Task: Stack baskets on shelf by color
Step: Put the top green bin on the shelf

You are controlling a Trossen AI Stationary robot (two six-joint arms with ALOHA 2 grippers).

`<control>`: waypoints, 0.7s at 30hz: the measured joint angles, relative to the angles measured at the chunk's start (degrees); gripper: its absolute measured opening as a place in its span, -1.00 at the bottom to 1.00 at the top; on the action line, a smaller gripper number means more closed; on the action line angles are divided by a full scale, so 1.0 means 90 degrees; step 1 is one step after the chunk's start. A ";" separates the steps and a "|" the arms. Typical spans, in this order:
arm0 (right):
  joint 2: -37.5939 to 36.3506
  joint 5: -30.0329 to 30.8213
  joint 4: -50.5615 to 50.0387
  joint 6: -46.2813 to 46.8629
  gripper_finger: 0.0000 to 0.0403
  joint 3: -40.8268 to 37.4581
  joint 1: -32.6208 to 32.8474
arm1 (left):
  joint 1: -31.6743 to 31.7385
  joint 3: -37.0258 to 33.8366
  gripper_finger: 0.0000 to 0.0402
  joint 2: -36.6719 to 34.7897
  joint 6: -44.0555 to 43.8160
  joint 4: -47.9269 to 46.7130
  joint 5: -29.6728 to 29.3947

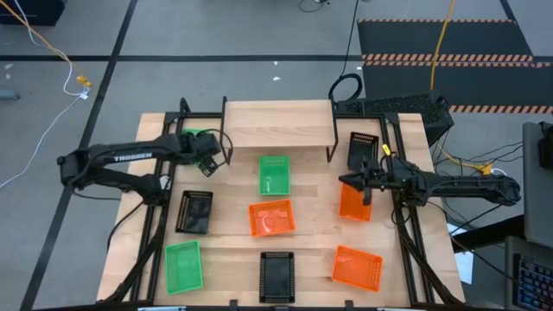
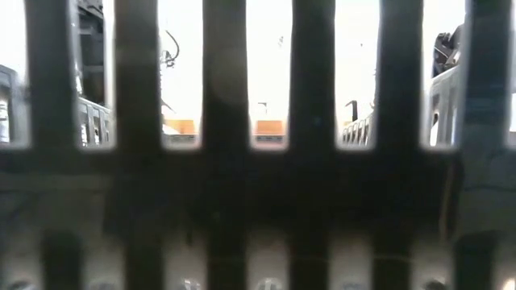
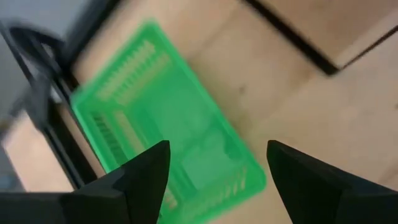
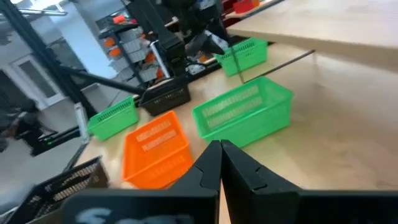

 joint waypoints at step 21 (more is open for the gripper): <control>0.0041 -0.0335 0.0044 -0.0146 -1.00 0.0000 0.0000 | 0.0357 -0.0602 -0.03 0.0022 -0.0296 0.0683 0.0732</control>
